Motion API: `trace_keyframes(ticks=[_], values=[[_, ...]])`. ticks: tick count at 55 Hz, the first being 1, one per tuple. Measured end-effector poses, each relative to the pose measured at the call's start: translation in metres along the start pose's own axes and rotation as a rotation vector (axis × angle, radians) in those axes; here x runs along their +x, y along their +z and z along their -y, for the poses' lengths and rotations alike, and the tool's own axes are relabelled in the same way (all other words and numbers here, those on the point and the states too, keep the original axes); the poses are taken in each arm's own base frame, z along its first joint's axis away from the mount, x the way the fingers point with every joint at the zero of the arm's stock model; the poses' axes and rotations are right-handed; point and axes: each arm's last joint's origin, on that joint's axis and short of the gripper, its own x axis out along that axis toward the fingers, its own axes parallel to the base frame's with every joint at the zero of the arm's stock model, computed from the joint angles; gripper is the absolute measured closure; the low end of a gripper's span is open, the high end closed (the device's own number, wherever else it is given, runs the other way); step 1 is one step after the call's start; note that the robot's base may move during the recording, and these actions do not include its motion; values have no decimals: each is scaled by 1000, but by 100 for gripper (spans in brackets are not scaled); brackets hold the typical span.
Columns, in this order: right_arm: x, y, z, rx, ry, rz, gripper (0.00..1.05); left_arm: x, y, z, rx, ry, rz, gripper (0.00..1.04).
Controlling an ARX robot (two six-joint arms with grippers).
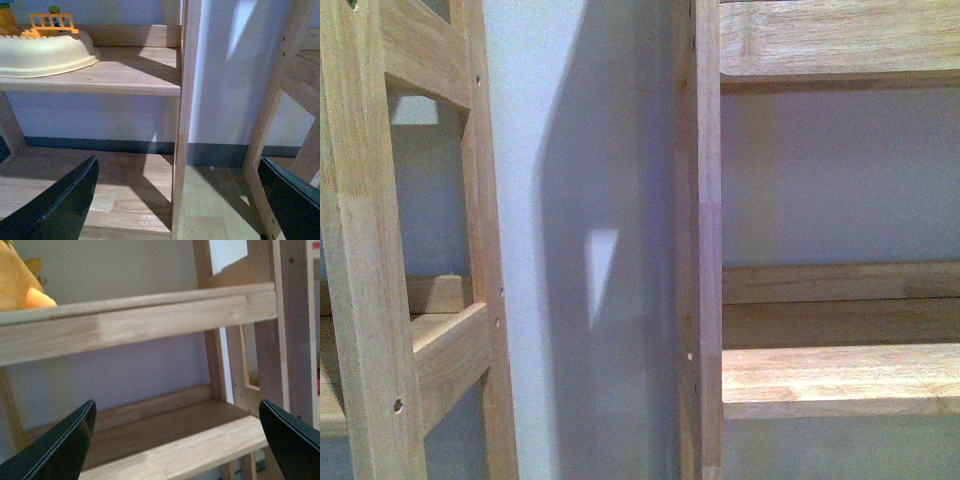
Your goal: Put away toys
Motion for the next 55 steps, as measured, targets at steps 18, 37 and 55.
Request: trace_keyframes(ticks=[18,37,55], values=[[-4,-63,18,132,-6,-195,7,0,0,0,0,0,0,6],[-5,-72,19,159,7,-232,7,0,0,0,0,0,0,6],[-15,-80,12,-96,339,-372,49,0,0,0,0,0,0,6]])
